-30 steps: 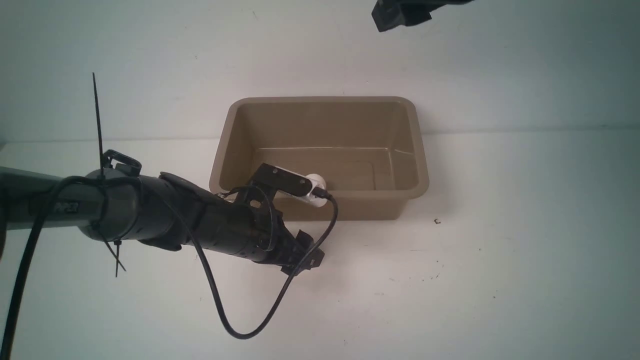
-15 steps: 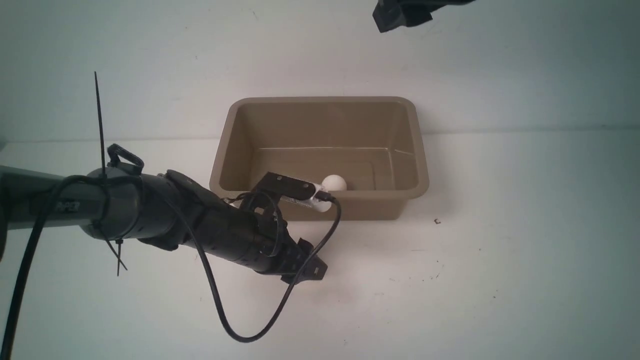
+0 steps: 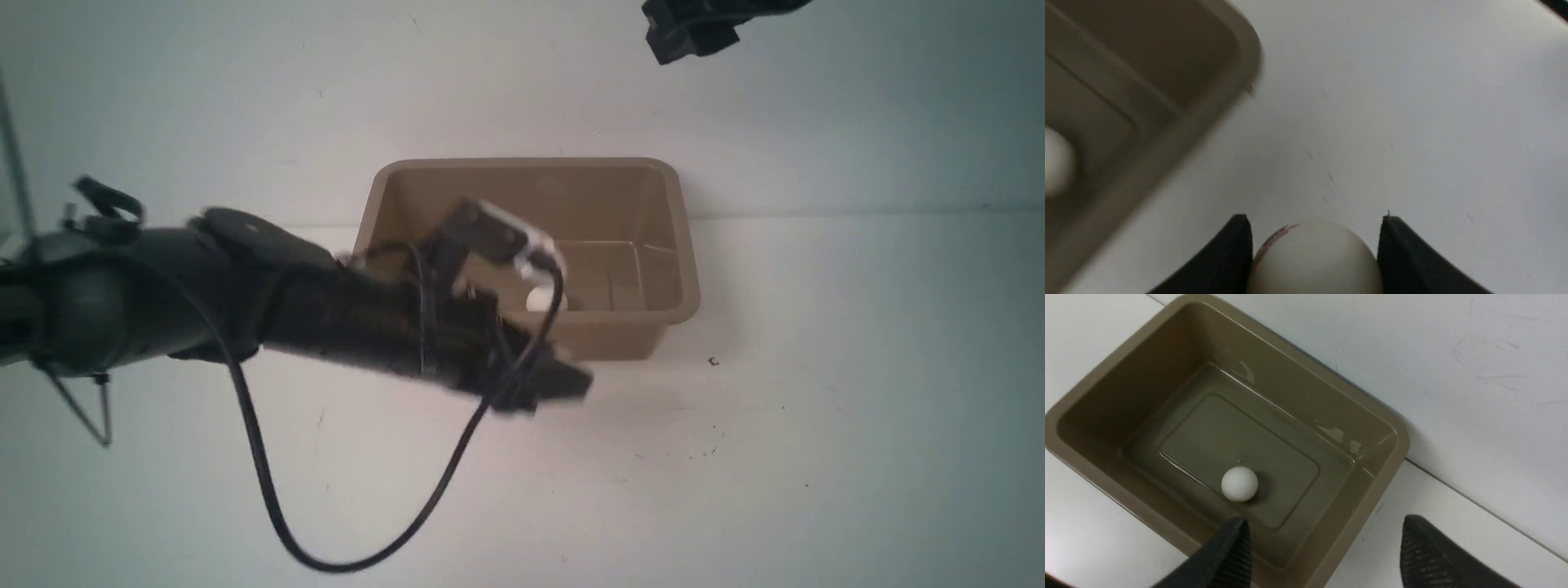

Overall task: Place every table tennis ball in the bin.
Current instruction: Use the left arm to put the table tennis ball into the box

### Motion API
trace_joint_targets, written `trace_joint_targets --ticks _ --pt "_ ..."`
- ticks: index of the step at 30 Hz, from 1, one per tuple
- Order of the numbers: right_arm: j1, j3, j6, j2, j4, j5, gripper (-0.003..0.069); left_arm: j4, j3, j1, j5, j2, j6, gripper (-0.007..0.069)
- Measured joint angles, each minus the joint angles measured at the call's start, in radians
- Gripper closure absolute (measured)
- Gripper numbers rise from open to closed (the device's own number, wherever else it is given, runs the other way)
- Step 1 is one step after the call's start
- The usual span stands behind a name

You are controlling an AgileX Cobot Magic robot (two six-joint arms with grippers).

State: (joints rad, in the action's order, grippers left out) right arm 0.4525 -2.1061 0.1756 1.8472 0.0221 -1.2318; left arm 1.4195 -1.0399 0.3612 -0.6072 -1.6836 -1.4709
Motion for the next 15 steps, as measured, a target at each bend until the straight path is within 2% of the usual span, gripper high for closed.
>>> trace_joint_targets --ticks 5,9,15 --pt "0.000 0.000 -0.022 0.000 -0.011 -0.006 0.0210 0.192 -0.036 0.000 0.229 0.027 -0.121 0.0272" --pt "0.000 0.000 -0.023 0.000 -0.029 -0.023 0.0210 0.269 -0.093 0.000 0.375 -0.016 -0.228 0.0272" --pt "0.000 0.000 -0.025 0.000 -0.048 -0.035 0.0210 0.294 -0.185 0.000 0.465 -0.155 -0.268 0.0272"
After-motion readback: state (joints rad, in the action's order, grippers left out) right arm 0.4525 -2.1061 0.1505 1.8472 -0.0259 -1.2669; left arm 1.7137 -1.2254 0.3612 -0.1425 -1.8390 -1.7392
